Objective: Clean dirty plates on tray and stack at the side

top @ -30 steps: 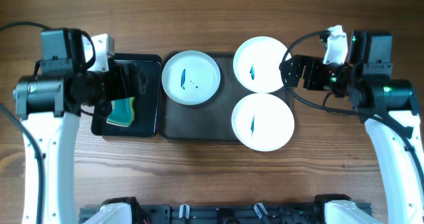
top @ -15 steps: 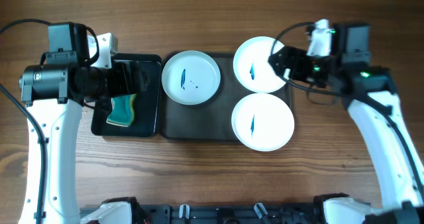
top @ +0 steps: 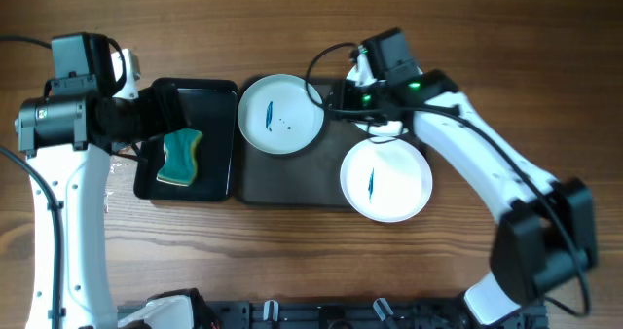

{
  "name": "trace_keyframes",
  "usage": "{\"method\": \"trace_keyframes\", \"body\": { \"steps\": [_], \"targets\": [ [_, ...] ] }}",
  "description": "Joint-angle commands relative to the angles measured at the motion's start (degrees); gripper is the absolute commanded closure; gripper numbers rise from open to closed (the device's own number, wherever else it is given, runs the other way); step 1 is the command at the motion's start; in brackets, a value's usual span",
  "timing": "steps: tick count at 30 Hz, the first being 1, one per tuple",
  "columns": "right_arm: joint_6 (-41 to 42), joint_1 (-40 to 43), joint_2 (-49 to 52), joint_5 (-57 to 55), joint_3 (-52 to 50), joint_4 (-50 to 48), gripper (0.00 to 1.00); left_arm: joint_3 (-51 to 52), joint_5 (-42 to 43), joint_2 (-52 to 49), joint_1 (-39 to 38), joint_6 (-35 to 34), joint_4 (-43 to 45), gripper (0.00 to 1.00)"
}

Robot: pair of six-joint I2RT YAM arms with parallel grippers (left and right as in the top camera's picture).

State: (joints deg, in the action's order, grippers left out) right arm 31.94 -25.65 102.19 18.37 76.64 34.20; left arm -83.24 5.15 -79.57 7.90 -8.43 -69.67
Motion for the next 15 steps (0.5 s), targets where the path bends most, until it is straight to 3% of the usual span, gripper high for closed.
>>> {"method": "trace_keyframes", "body": {
  "steps": [1, 5, 15],
  "targets": [
    [3.7, -1.4, 5.4, -1.6, 1.0, -3.5, 0.51, -1.1, -2.1, -3.9, 1.4, -1.0, 0.1, 0.02],
    [4.2, -1.8, 9.8, -3.0, 1.0, -6.2, 0.63, -1.1, -2.3, -8.9, 4.5, -1.0, 1.6, 0.08],
    [6.3, -1.9, 15.5, -5.7, 1.0, -11.7, 0.68, -1.1, -2.3, -14.4, 7.1, -1.1, 4.1, 0.12]
  ]
}}
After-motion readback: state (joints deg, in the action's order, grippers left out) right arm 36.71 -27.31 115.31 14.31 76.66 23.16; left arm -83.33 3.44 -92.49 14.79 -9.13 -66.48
